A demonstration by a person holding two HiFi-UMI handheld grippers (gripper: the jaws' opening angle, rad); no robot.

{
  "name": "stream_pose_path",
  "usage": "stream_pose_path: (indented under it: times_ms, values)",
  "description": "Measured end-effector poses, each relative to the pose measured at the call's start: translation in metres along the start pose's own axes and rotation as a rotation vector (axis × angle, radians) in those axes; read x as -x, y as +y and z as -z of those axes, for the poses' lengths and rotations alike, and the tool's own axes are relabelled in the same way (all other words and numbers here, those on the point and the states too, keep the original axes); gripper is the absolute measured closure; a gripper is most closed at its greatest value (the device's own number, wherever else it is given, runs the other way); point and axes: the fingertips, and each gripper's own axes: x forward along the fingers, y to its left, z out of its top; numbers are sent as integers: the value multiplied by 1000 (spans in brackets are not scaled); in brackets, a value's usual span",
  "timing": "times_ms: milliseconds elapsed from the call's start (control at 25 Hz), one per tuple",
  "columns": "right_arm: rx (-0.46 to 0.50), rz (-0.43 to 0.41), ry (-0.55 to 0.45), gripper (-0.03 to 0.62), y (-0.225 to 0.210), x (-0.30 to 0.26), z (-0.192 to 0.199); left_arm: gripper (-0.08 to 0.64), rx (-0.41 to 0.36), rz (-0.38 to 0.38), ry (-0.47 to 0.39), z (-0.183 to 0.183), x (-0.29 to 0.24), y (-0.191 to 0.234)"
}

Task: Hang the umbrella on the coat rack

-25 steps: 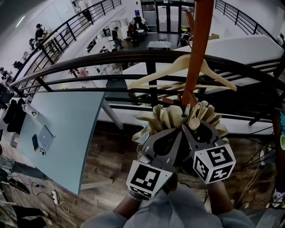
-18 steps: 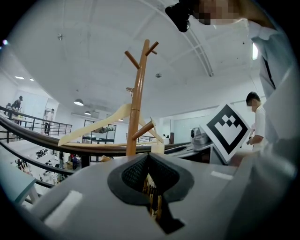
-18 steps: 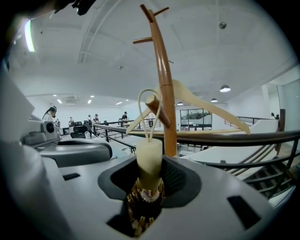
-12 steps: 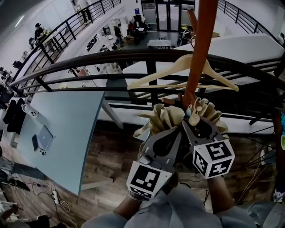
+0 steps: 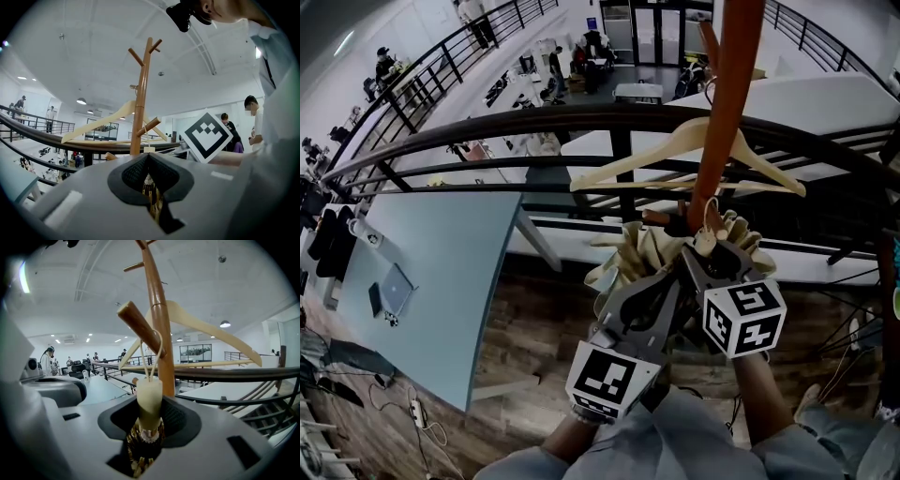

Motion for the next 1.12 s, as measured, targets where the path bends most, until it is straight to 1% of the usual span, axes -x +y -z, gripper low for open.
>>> stream_pose_path:
  times_ms: [120, 320, 720, 840, 1040, 1120]
  values:
    - [-6, -4, 12, 456, -1, -6, 5, 554, 28, -11, 10, -1, 1, 0]
    - [-14, -7, 28, 456, -3, -15, 13, 554, -1, -7, 3, 2, 2, 3]
    - [-3, -15, 8, 454, -10, -27, 16, 554, -1, -15, 7, 3, 3, 6]
    - [-3, -27, -2, 453, -11, -28, 16, 554, 15, -26, 9, 1, 5, 6]
    - [2, -38, -8, 453, -11, -30, 17, 554, 1, -23, -1, 0, 5, 5]
    - [2, -43, -10, 444, -11, -29, 17, 554, 11, -31, 1, 0, 6, 6]
